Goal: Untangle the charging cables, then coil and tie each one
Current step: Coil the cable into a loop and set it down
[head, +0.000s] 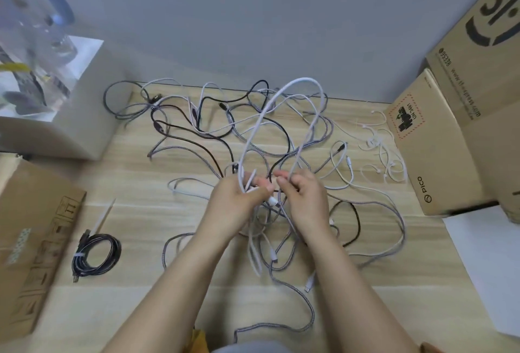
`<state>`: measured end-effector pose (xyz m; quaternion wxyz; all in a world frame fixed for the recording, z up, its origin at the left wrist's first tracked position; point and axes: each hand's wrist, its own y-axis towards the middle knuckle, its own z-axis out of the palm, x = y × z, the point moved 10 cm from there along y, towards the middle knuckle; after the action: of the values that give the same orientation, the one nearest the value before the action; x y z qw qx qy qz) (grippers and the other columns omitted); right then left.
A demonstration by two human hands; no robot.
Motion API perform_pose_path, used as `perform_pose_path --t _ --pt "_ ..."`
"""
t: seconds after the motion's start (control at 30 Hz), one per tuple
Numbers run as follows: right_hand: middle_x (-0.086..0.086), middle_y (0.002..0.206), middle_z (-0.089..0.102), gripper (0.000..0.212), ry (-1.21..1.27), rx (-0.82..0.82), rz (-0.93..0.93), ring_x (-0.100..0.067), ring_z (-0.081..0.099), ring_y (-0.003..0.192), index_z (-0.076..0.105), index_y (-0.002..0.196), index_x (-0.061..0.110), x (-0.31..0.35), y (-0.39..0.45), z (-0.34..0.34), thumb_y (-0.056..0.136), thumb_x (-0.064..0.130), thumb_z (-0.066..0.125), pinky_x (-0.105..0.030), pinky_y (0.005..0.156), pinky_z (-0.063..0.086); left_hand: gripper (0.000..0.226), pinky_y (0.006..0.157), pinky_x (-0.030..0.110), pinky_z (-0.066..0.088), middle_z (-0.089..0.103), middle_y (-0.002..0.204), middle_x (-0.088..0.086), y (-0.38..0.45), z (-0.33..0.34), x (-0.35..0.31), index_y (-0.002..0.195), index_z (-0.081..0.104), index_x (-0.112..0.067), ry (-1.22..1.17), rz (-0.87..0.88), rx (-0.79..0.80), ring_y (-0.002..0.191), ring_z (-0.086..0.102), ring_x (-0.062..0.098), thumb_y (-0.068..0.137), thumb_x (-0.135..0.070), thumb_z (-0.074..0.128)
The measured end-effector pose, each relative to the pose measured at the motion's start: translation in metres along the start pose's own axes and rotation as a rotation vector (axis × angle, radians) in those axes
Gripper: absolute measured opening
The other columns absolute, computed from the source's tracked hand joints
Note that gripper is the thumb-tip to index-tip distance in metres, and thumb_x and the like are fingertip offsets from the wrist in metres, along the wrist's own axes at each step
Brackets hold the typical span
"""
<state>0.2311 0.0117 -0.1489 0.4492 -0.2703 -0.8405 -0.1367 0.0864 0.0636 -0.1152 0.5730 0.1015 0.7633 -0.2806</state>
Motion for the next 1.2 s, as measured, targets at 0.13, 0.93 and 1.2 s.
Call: perform_pose_path --t 0.13,0.93,1.2 --pt "-0.001 0.087 0.064 0.024 -0.237 0.046 -0.138 -0.025 0.058 0.089 0.071 0.082 0.013 0.026 -0.01 0.002 0.083 0.025 0.051 -0.034 0.065 0.043 0.014 0.079 0.043 0.054 0.071 0.069 -0.004 0.006 0.008 0.012 0.069 0.072 -0.031 -0.095 -0.011 -0.056 0.073 0.067 0.015 0.059 -0.042 0.071" --pt "0.004 0.104 0.063 0.032 0.087 0.128 0.217 -0.005 0.055 0.094 0.067 0.106 0.022 -0.065 -0.033 0.03 0.077 0.01 0.073 -0.018 0.084 0.044 0.03 0.038 0.016 0.016 0.029 0.044 -0.014 0.002 -0.046 -0.087 0.063 0.055 -0.02 -0.683 0.258 -0.147 0.037 0.021 0.001 0.093 -0.011 0.054" --pt "0.007 0.13 0.049 0.079 0.481 0.18 0.222 -0.013 0.045 0.123 0.044 0.124 0.05 -0.015 -0.027 0.013 0.062 0.023 0.084 -0.031 0.094 0.047 0.012 0.038 0.015 0.013 0.024 0.042 -0.012 -0.023 -0.012 -0.066 0.071 0.053 -0.014 -0.8 0.075 0.09 0.035 0.019 0.001 0.08 -0.018 0.06"
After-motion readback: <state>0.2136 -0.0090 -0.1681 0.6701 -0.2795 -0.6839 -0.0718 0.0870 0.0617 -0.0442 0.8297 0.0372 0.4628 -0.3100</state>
